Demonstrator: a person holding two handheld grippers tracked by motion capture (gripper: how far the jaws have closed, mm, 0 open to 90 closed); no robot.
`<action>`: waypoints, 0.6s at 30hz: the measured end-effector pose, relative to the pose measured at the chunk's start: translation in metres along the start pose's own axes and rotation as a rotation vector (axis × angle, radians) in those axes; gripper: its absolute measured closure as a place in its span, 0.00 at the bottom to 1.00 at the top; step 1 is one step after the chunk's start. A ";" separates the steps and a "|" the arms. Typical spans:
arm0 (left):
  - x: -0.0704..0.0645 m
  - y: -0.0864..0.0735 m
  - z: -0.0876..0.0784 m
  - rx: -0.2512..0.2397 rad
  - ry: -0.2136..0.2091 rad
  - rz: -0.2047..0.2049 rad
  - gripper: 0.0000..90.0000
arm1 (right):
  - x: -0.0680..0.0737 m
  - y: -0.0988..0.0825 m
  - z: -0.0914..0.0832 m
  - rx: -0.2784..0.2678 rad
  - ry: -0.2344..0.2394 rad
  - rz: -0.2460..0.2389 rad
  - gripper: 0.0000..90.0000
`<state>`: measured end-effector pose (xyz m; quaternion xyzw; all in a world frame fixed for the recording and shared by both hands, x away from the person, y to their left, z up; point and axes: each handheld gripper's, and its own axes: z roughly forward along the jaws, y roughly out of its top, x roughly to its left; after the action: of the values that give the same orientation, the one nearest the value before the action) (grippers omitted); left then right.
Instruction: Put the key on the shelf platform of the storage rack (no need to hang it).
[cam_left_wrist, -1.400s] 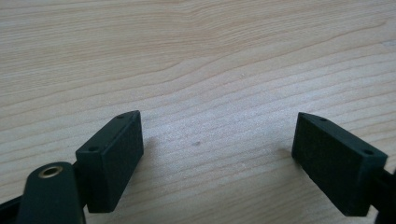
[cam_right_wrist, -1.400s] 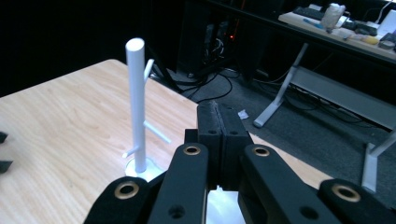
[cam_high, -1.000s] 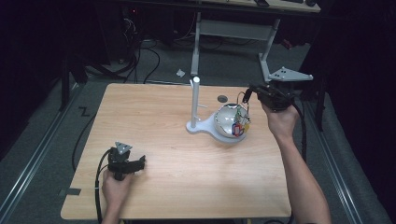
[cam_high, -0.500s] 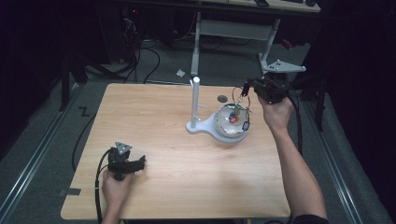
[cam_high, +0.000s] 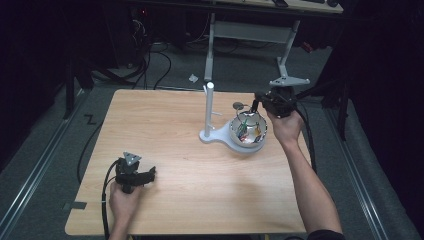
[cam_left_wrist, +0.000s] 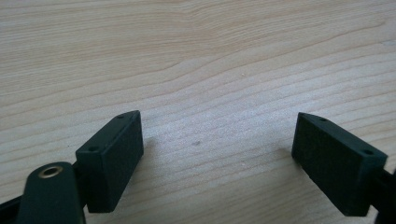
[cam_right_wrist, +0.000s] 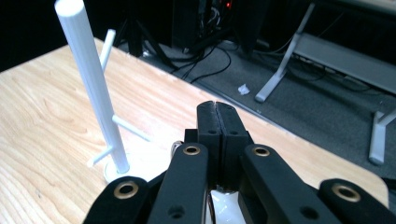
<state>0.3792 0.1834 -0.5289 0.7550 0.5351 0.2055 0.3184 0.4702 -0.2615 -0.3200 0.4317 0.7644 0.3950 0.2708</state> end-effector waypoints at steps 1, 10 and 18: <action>0.000 0.000 0.000 0.000 0.000 0.001 0.19 | 0.000 -0.001 0.002 0.005 0.003 0.001 1.00; 0.000 0.000 0.000 -0.001 0.000 0.001 0.19 | 0.003 -0.021 0.020 0.069 0.031 0.018 1.00; 0.000 0.000 0.000 -0.001 0.000 0.001 0.19 | 0.002 -0.038 0.031 0.124 0.043 0.033 1.00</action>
<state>0.3792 0.1834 -0.5290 0.7550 0.5348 0.2060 0.3186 0.4761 -0.2605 -0.3683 0.4517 0.7857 0.3605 0.2206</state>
